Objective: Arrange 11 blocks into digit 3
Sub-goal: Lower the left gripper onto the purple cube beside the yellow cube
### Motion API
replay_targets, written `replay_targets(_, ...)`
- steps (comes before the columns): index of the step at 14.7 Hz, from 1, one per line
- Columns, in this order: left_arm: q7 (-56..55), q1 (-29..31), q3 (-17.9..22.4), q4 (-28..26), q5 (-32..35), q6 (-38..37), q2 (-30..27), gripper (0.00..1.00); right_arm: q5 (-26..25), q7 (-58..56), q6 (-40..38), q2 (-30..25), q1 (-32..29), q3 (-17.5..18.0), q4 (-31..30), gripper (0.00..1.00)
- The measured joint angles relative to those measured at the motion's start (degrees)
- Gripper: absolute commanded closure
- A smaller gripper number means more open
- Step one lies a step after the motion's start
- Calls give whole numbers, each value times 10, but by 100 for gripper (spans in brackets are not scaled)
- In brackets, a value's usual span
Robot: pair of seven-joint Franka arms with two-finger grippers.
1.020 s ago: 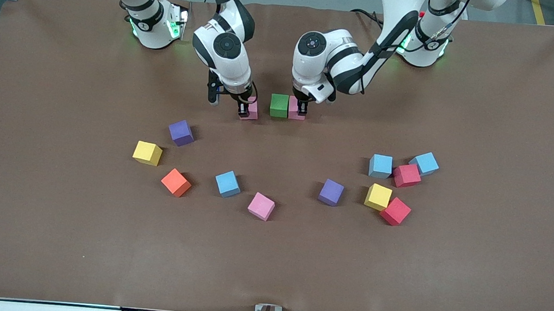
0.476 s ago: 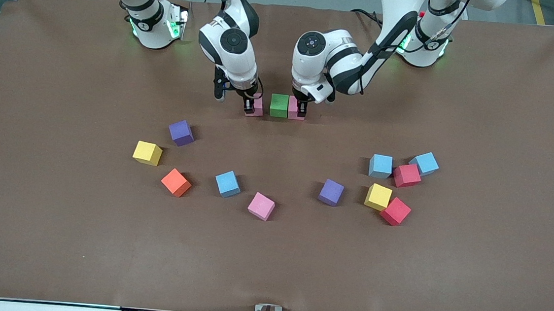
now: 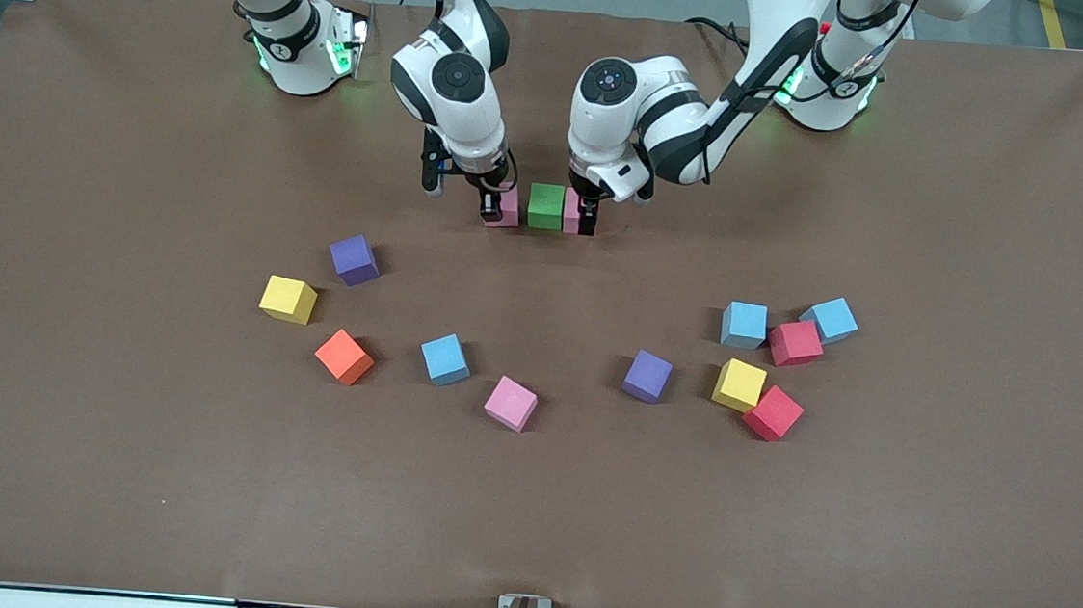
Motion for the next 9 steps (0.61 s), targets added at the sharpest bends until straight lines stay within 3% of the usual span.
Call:
replay_targets(5,45,1,-4,0,0,-36,-31,0,8,3,1,4,8,0,1,100)
replay_targets(9,191,35,-4,20,-1,-78,-57,0,13,3,1,4,9,0,6,100)
